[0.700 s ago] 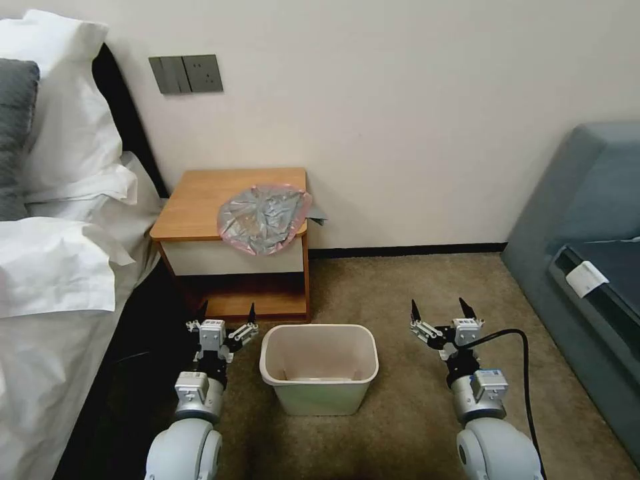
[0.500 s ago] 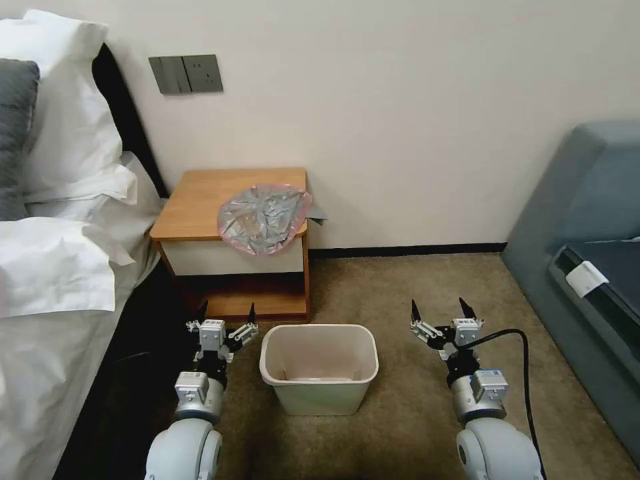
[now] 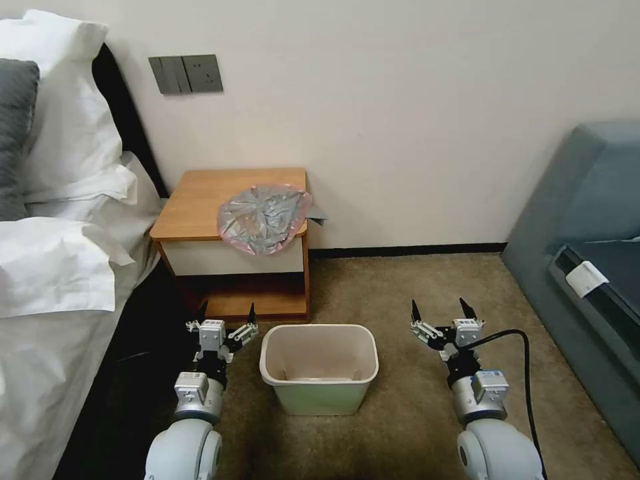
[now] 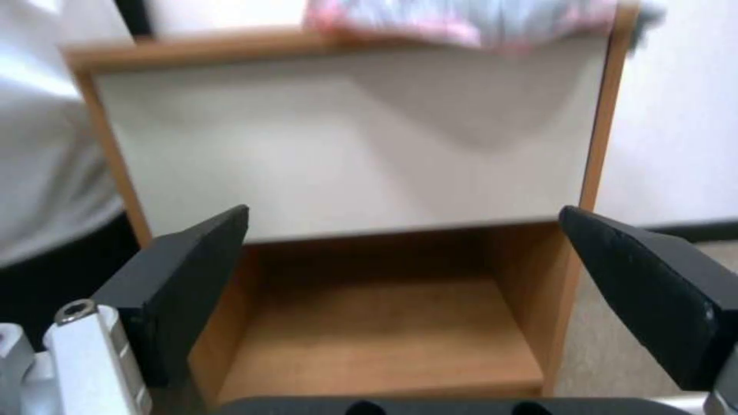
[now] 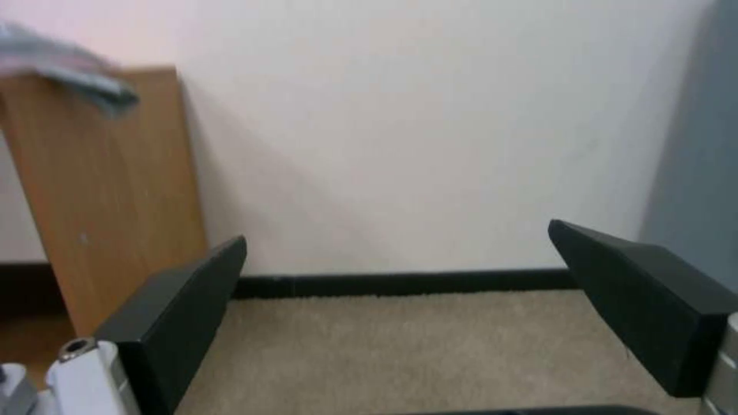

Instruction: Pick up the garbage bag from the table and place it over the trash can.

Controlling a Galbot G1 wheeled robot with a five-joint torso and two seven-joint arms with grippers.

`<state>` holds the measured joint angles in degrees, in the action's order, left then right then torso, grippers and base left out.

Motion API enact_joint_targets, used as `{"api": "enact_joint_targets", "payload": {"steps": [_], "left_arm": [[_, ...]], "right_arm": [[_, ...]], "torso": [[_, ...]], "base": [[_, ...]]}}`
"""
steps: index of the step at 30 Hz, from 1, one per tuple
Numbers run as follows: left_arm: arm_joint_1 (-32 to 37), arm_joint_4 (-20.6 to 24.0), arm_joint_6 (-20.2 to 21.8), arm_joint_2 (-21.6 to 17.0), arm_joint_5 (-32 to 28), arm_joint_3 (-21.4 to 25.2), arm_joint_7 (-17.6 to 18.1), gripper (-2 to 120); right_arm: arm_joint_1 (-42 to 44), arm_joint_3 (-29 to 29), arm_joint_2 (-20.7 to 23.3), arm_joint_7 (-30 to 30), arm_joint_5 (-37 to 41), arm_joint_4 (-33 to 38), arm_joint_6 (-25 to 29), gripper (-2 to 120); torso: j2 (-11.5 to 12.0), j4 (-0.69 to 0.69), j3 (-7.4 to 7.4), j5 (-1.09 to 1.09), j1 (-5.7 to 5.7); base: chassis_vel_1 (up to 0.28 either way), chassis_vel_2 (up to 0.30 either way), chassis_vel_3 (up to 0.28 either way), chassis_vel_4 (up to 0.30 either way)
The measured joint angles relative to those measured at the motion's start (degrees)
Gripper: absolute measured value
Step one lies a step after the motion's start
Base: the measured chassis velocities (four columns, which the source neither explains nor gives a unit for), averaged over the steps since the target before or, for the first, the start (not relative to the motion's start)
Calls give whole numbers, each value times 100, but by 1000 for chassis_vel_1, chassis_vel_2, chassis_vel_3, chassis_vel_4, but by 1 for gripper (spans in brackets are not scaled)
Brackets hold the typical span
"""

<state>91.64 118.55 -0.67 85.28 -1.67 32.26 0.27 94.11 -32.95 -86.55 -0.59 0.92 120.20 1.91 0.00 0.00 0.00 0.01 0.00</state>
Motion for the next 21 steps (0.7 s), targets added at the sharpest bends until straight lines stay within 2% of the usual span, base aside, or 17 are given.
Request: {"api": "enact_joint_targets", "payload": {"steps": [1,4,5,8,9,11,12,14,15,21], "left_arm": [[0,0,0,0,0,0,0,100],[438,611,-138,-105,-269,118,49,100],[438,611,-138,-105,-269,118,49,100],[887,1236,-278,-214,-551,240,93,100],[887,1236,-278,-214,-551,240,93,100],[1229,1708,-382,-295,-758,330,124,100],[1229,1708,-382,-295,-758,330,124,100],[1482,2066,-459,-358,-921,398,153,100],[1714,2385,-535,-413,-1061,463,180,100],[1830,2528,-570,-441,-1136,494,193,100]], "right_arm": [[0,0,0,0,0,0,0,100],[620,-169,-77,-88,120,656,239,100],[620,-169,-77,-88,120,656,239,100],[1223,-337,-150,-172,235,1298,473,100],[1223,-337,-150,-172,235,1298,473,100],[1680,-455,-207,-231,335,1772,674,100],[1680,-455,-207,-231,335,1772,674,100],[1899,-459,-239,-251,411,1935,878,100],[1953,-446,-246,-274,432,1949,956,100],[1901,-405,-231,-300,462,1860,974,100]], "torso": [[0,0,0,0,0],[0,0,-1,0,0],[0,0,-1,0,0],[0,1,-1,-1,0],[0,1,-1,-1,0],[0,1,-1,0,0],[0,1,-1,0,0],[0,0,-1,2,1],[0,1,-1,-3,0],[0,1,-1,-1,0]], "base": [[0,0,0,0],[0,0,0,0],[0,0,0,0],[0,0,0,0],[0,0,0,0],[0,0,0,0],[0,0,0,0],[0,0,0,0],[0,0,0,0],[0,0,0,0]]}}
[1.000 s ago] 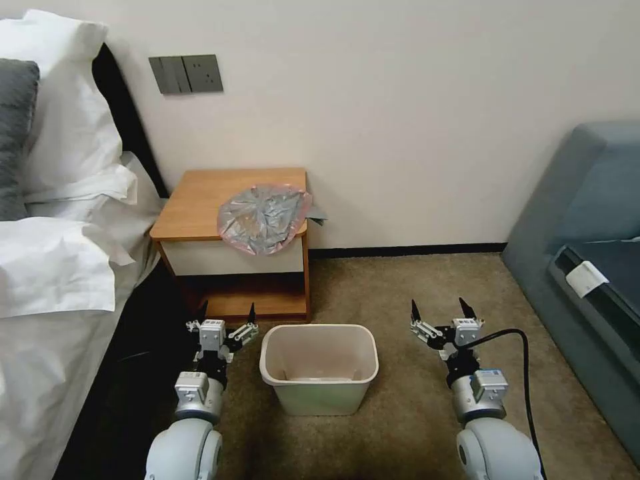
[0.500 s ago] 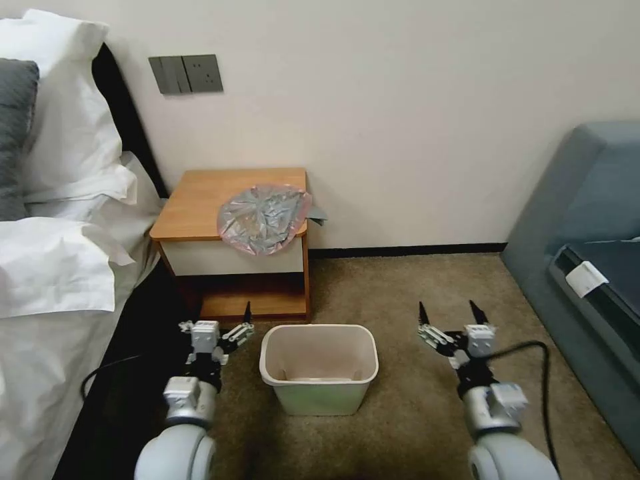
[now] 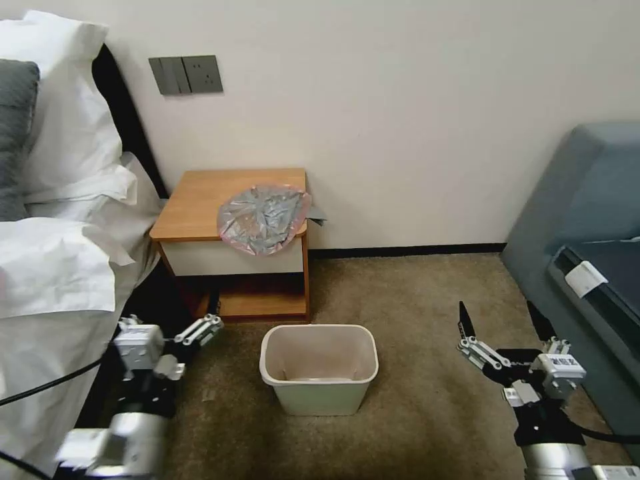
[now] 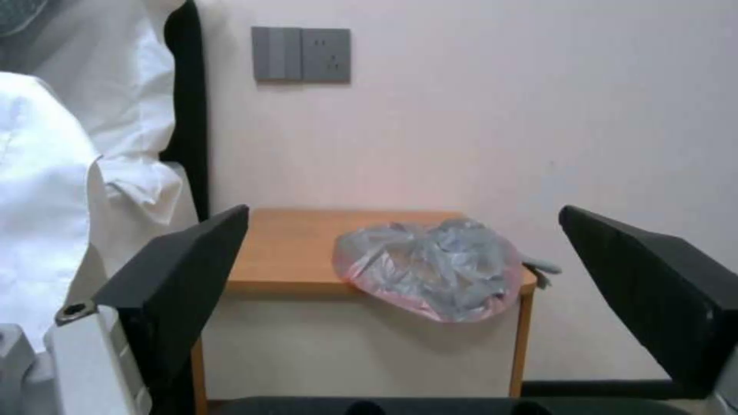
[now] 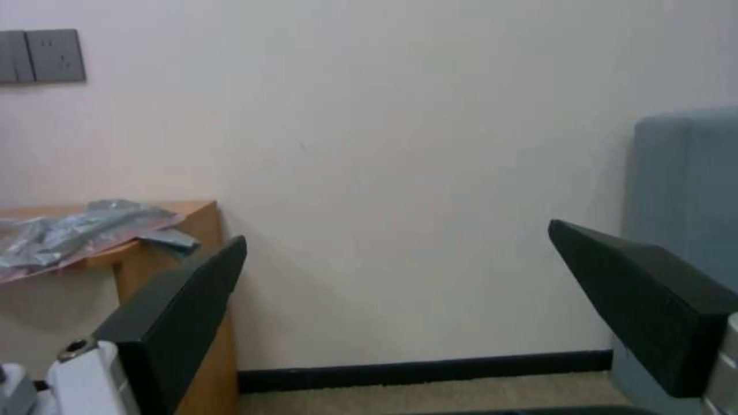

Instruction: Pick up the garbage bag from the table and place it over the trash can.

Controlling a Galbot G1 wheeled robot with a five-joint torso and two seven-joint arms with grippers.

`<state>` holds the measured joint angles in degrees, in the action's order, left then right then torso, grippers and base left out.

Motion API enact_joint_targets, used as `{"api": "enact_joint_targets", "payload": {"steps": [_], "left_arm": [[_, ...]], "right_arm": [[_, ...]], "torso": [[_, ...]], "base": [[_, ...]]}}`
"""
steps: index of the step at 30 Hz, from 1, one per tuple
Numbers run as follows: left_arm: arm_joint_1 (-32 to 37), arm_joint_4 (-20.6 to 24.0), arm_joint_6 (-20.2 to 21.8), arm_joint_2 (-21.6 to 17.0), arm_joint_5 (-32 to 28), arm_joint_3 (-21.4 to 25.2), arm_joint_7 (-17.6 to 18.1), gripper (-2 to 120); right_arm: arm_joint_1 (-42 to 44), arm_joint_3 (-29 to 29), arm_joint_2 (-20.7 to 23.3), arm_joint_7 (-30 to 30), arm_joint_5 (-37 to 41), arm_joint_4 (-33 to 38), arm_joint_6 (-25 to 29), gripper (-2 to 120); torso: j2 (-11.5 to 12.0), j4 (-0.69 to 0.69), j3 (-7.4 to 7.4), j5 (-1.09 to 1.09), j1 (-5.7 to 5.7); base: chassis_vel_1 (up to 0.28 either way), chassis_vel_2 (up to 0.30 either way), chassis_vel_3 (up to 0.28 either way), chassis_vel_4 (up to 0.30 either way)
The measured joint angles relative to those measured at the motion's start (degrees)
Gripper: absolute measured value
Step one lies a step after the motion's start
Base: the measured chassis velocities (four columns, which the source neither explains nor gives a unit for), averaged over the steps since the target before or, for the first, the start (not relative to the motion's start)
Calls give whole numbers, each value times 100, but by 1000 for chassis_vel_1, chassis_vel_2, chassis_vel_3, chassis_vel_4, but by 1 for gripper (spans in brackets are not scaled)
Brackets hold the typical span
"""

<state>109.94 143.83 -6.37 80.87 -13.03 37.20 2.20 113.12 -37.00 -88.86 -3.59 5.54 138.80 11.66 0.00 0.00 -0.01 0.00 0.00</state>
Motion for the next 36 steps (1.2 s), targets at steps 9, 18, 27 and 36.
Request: {"api": "enact_joint_targets", "payload": {"steps": [9,18,27,36], "left_arm": [[557,-828,20,118,495,-181,191,100],[767,-885,-168,329,631,-199,315,100],[236,-685,373,343,897,-252,296,100],[-41,-582,672,301,981,-296,422,100]], "right_arm": [[-518,128,233,-17,677,-151,-702,100],[-1556,371,659,67,2496,-625,-1722,100],[-3774,1023,1304,996,5587,-2106,-2393,100],[-5523,1597,803,1476,8158,-3819,-2760,100]], "torso": [[0,0,1,-4,-1],[0,0,1,-1,0],[0,0,1,1,0],[1,1,1,1,0]], "base": [[0,0,0,0],[0,0,0,0],[0,0,0,0],[0,0,0,0]]}}
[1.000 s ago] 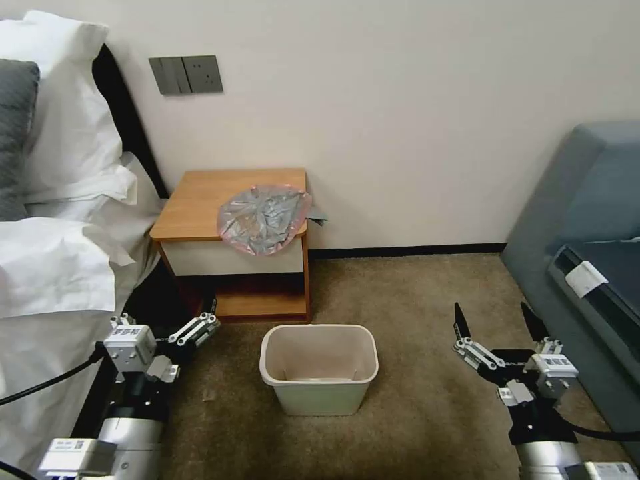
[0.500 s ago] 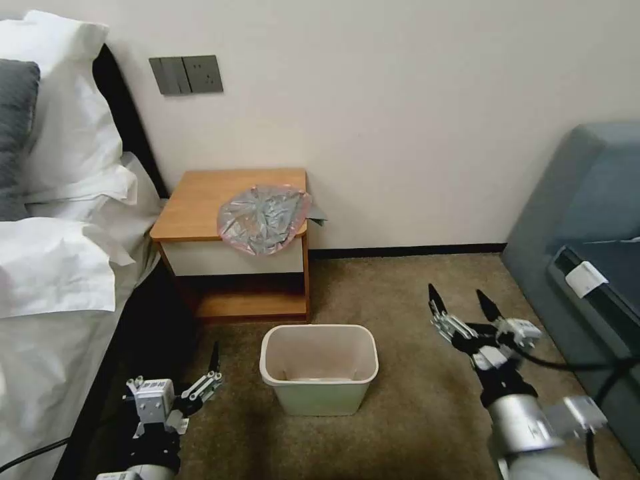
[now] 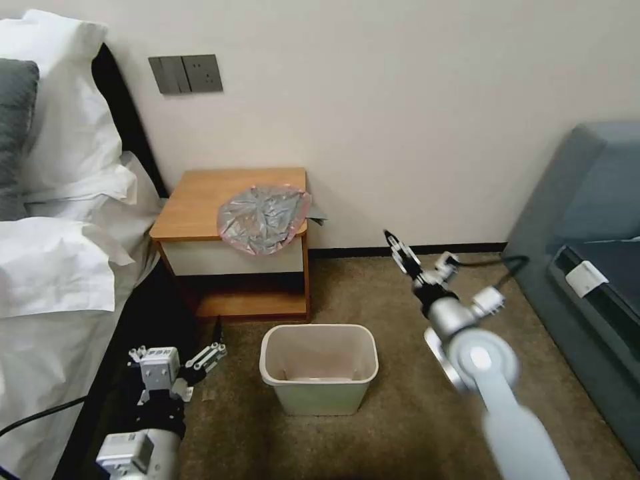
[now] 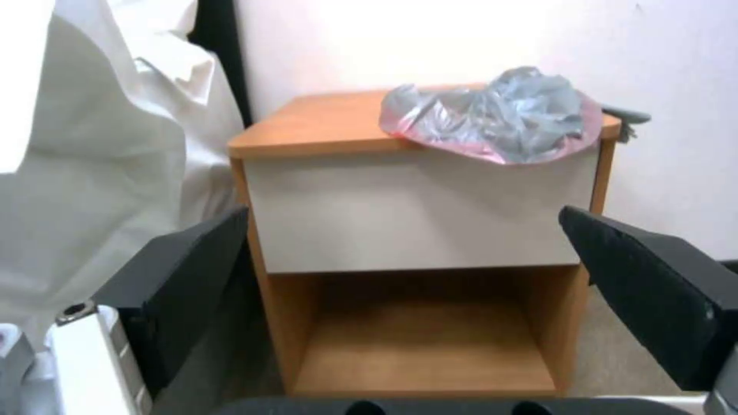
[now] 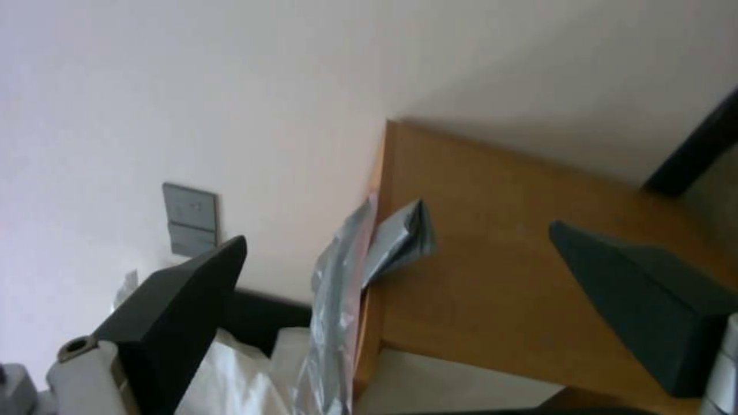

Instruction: Pick up the garbage bag from the table and place it over the trash can.

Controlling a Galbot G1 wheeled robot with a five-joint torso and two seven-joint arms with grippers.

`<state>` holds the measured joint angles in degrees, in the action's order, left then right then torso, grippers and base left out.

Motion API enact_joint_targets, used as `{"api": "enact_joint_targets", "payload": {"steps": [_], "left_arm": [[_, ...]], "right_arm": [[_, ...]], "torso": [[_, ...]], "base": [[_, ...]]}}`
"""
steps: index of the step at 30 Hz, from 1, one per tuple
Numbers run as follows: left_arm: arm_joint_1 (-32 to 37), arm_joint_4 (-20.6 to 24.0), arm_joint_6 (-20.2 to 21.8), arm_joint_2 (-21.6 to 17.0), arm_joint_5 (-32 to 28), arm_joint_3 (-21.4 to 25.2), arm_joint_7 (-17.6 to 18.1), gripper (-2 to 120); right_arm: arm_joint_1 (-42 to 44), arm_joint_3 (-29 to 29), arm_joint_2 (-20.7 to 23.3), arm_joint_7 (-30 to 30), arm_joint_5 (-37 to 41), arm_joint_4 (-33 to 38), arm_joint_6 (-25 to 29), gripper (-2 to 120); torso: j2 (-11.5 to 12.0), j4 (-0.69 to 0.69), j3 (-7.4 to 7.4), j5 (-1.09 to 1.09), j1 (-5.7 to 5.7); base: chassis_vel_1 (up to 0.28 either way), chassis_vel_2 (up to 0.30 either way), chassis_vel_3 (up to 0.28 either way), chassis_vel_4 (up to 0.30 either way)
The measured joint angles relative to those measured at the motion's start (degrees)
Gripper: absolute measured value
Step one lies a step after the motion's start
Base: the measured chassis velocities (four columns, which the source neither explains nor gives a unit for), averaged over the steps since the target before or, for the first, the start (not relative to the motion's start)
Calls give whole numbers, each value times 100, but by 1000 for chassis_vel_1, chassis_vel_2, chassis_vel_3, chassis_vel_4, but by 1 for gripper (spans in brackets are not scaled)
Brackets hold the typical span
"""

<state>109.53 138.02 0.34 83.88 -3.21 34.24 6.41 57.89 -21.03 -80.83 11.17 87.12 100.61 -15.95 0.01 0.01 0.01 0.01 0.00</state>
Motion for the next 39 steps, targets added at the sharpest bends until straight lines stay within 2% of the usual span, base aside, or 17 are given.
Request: {"api": "enact_joint_targets", "payload": {"steps": [5,9,17,26,31,34,36,39], "left_arm": [[5,-2,-35,-16,100,89,-3,100],[23,-7,-55,11,116,100,-7,100],[65,-91,-194,39,404,64,-17,100],[60,-124,-236,59,417,49,-26,100],[39,-146,-245,63,416,47,-27,100],[24,-152,-246,67,406,54,-28,100],[24,-152,-247,74,402,54,-28,100],[27,-142,-217,87,399,41,-30,100]], "right_arm": [[-561,63,-287,8,565,-973,-105,100],[-829,55,-460,-74,826,-1400,-295,100],[-1375,-14,-937,-532,795,-2354,-574,100],[-1762,15,-1129,-794,549,-2854,-651,99],[-1858,39,-1129,-845,350,-3047,-639,87],[-1899,63,-1129,-868,342,-3084,-656,70],[-1905,74,-1130,-897,337,-3088,-674,67],[-1906,101,-1152,-1018,304,-3094,-759,52]], "torso": [[1,-1,0,1,1],[1,-1,0,1,0],[1,-2,0,-1,1],[0,-1,-1,0,0],[1,-1,0,0,0],[0,-2,-1,0,1],[0,-1,-1,-1,0],[0,-2,-1,-1,0]], "base": [[0,0,0,0],[0,0,0,0],[0,0,0,0],[0,0,0,0],[0,0,0,0],[0,0,0,0],[0,0,0,0],[0,0,0,0]]}}
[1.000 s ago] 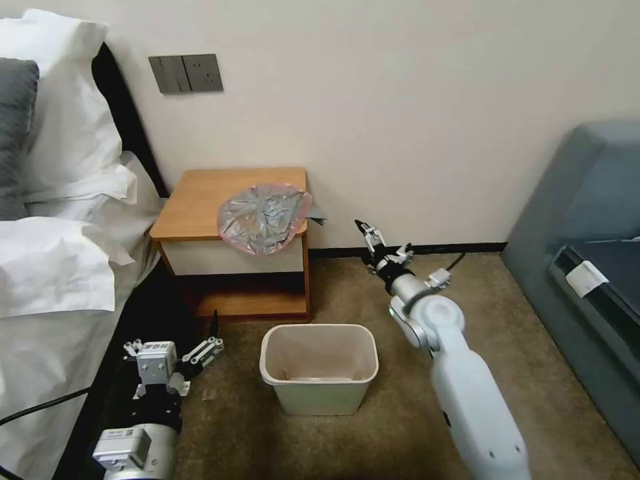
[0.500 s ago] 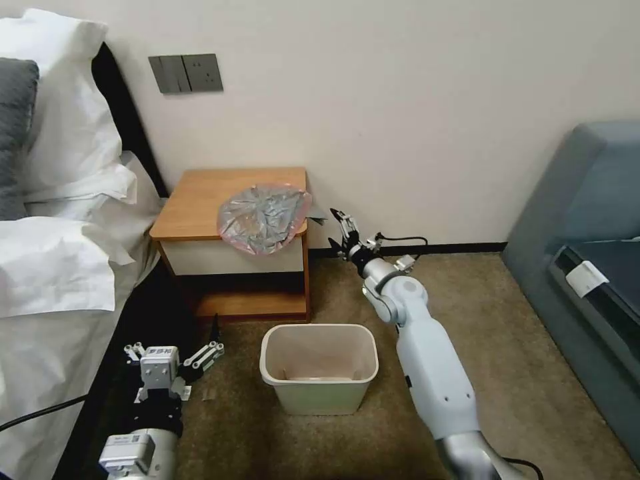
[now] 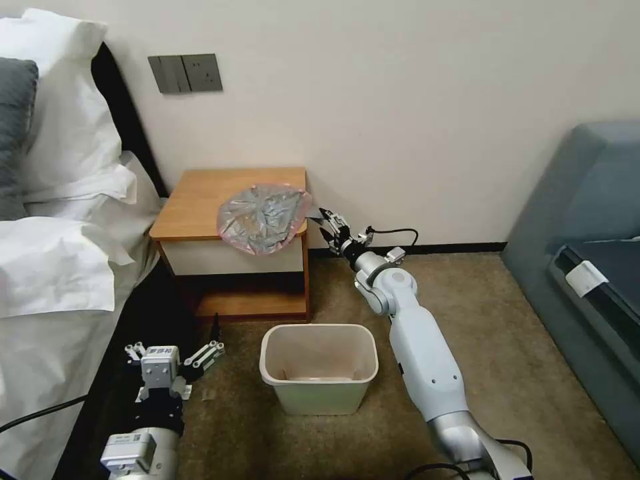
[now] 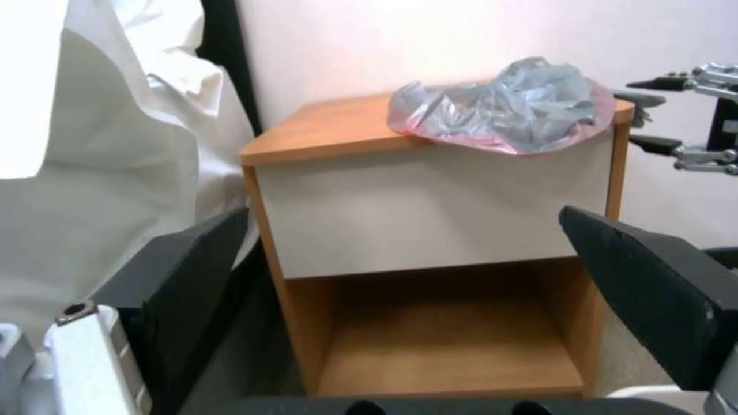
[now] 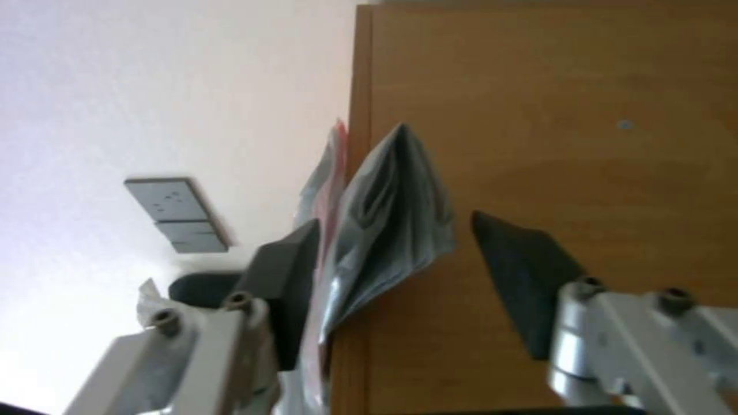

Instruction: Pick up the garbage bag from the table and place it over the trash can.

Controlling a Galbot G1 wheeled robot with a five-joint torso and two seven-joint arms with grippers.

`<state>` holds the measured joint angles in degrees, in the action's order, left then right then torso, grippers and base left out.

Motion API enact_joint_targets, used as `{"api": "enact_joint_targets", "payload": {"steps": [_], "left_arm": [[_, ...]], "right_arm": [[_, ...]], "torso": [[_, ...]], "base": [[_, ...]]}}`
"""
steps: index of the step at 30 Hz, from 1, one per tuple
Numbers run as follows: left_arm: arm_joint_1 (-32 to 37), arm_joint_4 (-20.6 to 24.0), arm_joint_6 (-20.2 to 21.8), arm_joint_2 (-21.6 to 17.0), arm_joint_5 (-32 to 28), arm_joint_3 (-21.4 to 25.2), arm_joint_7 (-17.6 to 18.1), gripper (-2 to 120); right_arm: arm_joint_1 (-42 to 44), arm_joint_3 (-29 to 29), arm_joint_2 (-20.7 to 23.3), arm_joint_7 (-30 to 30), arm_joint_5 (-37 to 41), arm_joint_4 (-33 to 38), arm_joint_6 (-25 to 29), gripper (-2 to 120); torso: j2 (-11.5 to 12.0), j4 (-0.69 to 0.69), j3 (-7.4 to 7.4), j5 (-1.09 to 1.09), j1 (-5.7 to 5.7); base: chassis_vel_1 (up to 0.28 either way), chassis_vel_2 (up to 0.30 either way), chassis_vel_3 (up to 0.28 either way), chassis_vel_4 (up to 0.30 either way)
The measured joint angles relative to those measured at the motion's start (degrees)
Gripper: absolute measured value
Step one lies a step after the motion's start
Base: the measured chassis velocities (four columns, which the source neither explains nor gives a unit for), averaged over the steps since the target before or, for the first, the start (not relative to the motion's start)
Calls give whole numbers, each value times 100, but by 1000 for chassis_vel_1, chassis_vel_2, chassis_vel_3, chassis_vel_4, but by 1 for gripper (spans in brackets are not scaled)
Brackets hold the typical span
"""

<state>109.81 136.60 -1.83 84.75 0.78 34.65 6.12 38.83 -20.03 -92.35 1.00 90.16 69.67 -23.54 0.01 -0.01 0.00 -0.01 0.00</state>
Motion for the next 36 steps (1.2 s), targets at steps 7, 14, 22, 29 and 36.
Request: {"api": "enact_joint_targets", "payload": {"steps": [7,14,22,29,36], "left_arm": [[-16,-9,7,-5,27,-20,-31,100],[-88,-94,-37,-1,50,-31,-42,100],[-115,-153,-117,-6,65,-1,-42,100],[-197,-149,-118,-85,63,6,-45,100],[-329,-262,-113,-140,56,-49,-73,100]], "right_arm": [[-47,18,4,-99,-110,-57,-3,25],[-46,12,11,-185,-170,-8,16,1],[305,295,156,376,18,914,170,0],[1174,743,772,1174,147,2403,496,0],[2124,955,1634,1396,18,3738,555,0]], "torso": [[0,1,0,0,0],[0,1,0,1,0],[0,3,0,0,0],[0,1,-1,-1,0],[-1,1,-1,0,0]], "base": [[0,0,0,0],[0,0,0,0],[0,0,0,0],[0,0,0,0],[0,0,0,0]]}}
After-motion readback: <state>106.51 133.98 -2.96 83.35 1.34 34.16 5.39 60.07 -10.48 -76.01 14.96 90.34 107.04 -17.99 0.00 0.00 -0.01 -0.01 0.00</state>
